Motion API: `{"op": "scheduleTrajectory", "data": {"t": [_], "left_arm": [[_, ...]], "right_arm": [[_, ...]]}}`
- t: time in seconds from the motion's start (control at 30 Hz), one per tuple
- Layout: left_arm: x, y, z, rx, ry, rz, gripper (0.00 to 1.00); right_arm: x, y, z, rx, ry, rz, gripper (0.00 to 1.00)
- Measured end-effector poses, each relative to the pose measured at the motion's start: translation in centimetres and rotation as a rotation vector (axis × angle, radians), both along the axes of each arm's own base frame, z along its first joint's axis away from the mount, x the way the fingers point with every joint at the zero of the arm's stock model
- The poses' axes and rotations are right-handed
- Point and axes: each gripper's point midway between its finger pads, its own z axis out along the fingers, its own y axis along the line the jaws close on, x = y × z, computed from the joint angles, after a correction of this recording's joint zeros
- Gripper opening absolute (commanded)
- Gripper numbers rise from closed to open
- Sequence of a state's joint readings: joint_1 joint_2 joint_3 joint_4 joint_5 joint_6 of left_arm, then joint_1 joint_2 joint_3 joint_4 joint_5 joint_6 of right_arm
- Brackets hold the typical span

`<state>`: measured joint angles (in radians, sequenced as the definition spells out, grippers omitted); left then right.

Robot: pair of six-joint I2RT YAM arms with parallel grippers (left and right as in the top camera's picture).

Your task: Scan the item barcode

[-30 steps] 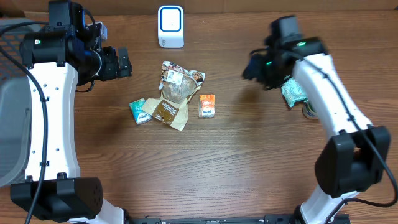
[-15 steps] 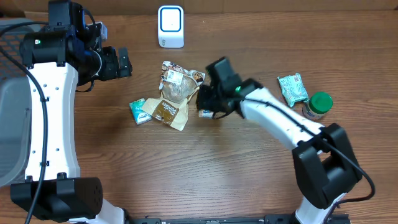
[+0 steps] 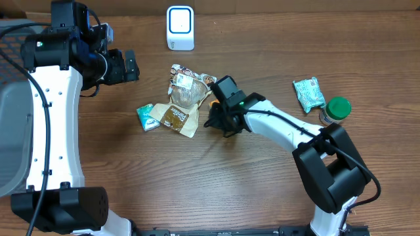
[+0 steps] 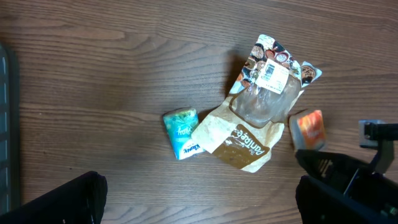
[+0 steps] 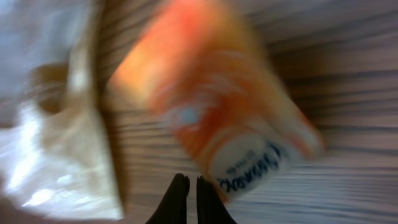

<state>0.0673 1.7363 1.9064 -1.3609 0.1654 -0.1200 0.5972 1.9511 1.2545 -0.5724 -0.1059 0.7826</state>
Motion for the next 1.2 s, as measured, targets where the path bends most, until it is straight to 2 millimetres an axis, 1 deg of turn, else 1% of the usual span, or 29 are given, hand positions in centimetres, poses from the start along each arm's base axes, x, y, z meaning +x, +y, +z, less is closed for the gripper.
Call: {"op": "scheduleTrajectory", "data": {"t": [0.13,0.27,0.37,0.47,0.53,0.63,0.73,0.8,0.9,1.07,1.2], "left_arm": [[0.0,0.0,0.0,0.0,0.0,0.0,1.0],[0.0,0.0,0.0,0.0,0.0,0.0,1.0],[0.0,0.0,0.0,0.0,0.0,0.0,0.99],[0.0,0.0,0.0,0.0,0.0,0.0,1.0],[0.0,0.0,0.0,0.0,0.0,0.0,1.0],[0.0,0.0,0.0,0.0,0.0,0.0,1.0],[0.0,0.0,0.0,0.0,0.0,0.0,1.0],[0.0,0.0,0.0,0.0,0.0,0.0,1.0],[0.0,0.0,0.0,0.0,0.0,0.0,1.0],[0.0,0.0,0.0,0.0,0.0,0.0,1.0],[0.0,0.0,0.0,0.0,0.0,0.0,1.0]], "right_arm": [[1.3,-2.9,-0.3,-0.032,0.011,-0.068,0.04],[2.8,-6.7,-0.5,-0.063,0.016,-0.122,0.04],[4.3,-9.2,-0.3,-0.067,-0.002,-0.161,0.04],[5.5,-10.9,-0.2,-0.071,-0.021,-0.193,0.04],[5.7,-11.3,-0.2,-0.072,-0.025,-0.197,0.05],[5.6,-10.8,-0.1,-0.055,-0.022,-0.183,0.1],[5.5,-10.0,0.2,-0.015,-0.014,-0.155,0.12],[5.6,-9.4,0.6,0.014,-0.016,-0.136,0.12],[5.8,-8.3,1.9,0.073,-0.035,-0.105,0.12],[7.4,-5.1,4.5,0.184,-0.139,-0.038,0.14],[7.7,-2.6,5.3,0.188,-0.206,-0.006,0.14]]}}
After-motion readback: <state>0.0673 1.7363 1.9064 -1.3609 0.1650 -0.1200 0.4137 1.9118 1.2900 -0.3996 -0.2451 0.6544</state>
